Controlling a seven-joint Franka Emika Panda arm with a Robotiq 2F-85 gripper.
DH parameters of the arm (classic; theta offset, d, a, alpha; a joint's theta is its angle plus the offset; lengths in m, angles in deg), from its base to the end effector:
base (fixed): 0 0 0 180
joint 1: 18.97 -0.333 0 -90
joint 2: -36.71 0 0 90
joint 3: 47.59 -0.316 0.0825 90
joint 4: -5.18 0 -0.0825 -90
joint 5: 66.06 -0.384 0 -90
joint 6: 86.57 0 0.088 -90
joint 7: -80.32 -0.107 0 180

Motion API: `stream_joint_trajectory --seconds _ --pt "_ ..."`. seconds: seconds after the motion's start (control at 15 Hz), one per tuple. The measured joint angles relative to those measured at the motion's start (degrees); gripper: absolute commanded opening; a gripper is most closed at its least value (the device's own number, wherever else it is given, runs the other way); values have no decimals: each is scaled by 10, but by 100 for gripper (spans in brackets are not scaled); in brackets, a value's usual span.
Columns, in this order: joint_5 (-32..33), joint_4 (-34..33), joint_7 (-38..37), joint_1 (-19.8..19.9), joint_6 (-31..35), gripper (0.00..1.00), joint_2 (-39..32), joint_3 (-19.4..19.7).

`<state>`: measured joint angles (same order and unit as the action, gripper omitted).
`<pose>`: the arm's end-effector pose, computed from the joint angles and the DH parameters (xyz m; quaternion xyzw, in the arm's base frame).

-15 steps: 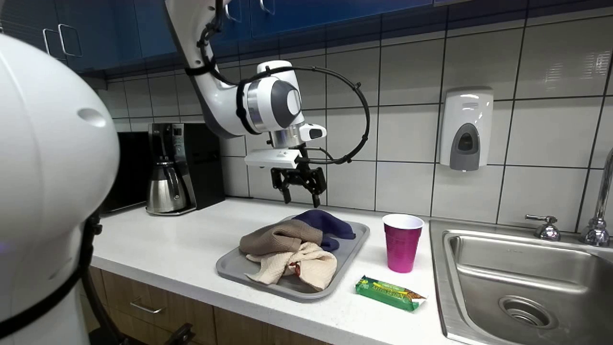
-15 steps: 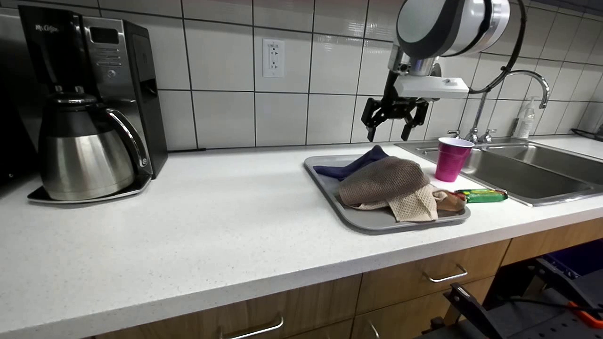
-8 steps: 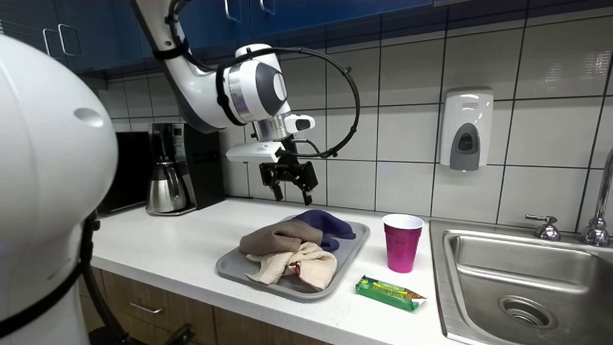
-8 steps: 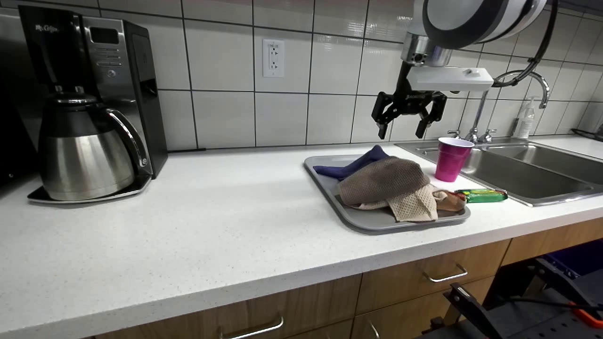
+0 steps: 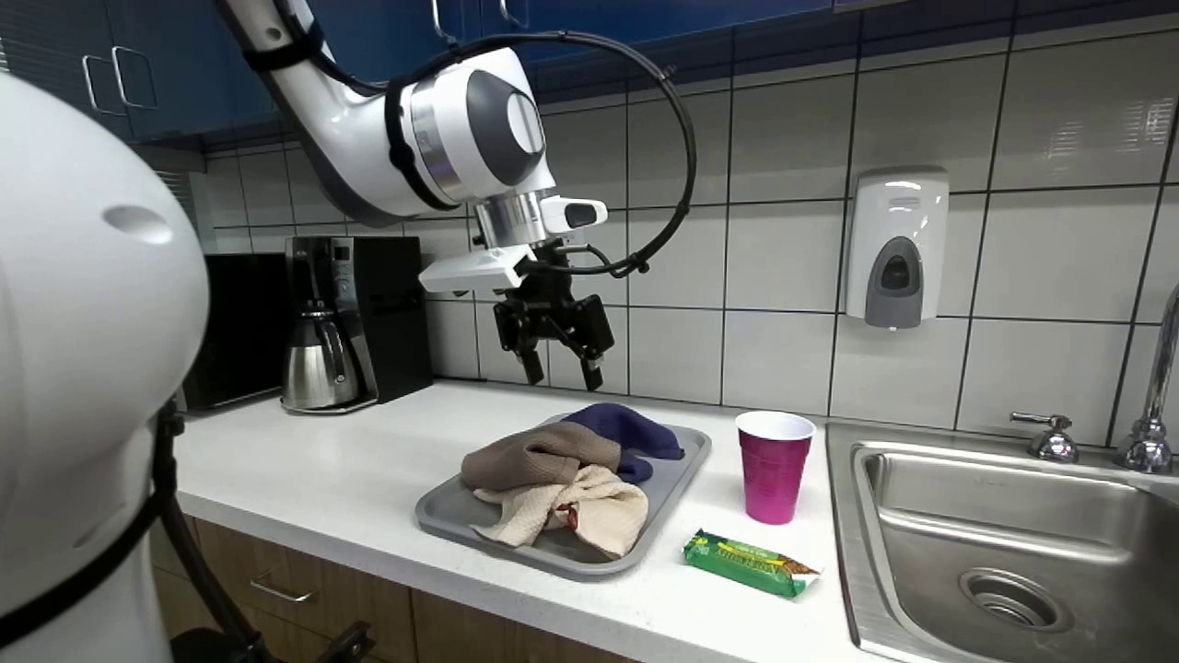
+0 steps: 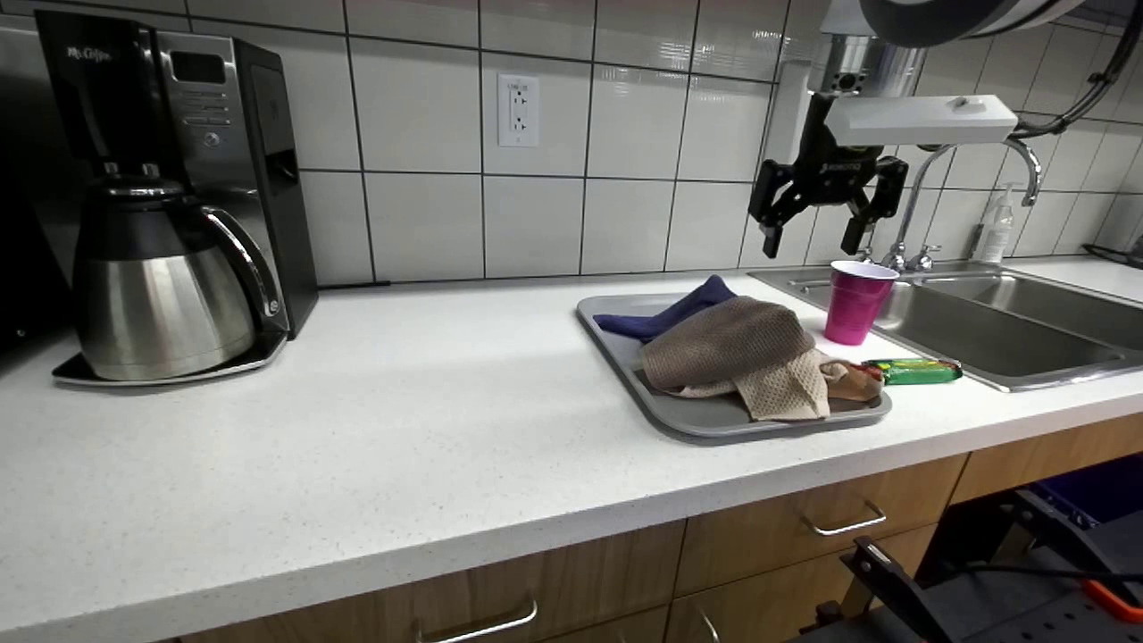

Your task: Put the brown and blue towels on the tray

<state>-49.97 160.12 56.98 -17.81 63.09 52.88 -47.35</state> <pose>0.4124 -0.0039 0.3360 0.9872 -0.1002 0.1078 0.0619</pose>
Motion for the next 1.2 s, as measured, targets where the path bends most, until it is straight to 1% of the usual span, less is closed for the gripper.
stream_joint_trajectory --seconds 0.27,0.67,0.87,1.2 --pt "-34 10 39 12 -23 100 19 9" --pt "-73 18 99 29 -42 100 18 35" --pt "-78 18 111 37 -45 100 16 41" --pt "-78 18 111 38 -44 100 15 40"
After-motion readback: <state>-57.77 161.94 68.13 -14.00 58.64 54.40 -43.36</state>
